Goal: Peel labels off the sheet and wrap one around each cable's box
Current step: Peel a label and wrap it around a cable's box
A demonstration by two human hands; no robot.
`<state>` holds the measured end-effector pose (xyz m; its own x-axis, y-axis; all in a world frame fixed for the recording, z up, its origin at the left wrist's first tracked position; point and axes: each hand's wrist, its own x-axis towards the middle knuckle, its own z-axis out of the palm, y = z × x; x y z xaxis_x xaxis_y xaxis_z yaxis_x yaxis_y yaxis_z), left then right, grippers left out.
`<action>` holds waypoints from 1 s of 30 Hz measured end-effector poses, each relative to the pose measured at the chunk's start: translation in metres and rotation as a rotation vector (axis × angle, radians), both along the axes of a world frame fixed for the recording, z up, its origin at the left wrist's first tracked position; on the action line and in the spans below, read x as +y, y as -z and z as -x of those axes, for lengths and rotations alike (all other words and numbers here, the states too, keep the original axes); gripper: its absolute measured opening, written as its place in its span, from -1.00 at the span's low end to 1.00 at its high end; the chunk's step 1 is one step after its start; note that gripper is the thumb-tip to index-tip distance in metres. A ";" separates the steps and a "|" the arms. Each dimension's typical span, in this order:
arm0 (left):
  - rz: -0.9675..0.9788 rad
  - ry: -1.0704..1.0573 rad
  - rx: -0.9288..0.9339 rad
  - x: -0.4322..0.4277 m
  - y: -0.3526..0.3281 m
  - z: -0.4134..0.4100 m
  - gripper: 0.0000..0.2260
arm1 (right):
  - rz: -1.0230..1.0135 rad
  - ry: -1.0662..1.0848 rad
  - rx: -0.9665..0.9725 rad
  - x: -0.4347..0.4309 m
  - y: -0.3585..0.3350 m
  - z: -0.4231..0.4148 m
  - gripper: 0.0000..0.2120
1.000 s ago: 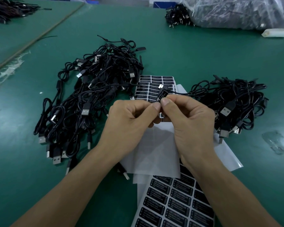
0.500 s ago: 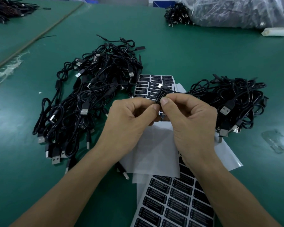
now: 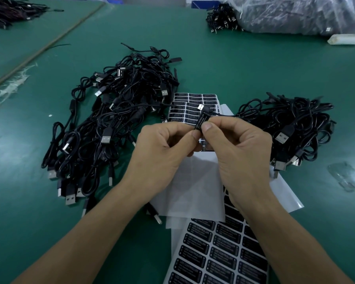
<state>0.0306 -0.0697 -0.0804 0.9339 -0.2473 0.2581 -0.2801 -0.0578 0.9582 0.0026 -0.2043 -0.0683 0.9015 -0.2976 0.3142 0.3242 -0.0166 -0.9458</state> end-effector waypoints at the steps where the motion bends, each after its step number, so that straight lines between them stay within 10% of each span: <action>1: 0.004 -0.002 -0.001 0.000 0.000 0.000 -0.86 | -0.004 0.000 0.002 0.000 0.000 0.000 -0.81; 30: 0.021 0.022 0.053 0.000 -0.003 0.001 -0.87 | -0.102 0.016 0.082 -0.001 -0.001 -0.001 -0.84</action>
<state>0.0297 -0.0700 -0.0773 0.9410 -0.2626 0.2134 -0.2296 -0.0321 0.9728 0.0039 -0.2053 -0.0676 0.9178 -0.3390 0.2067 0.2459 0.0765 -0.9663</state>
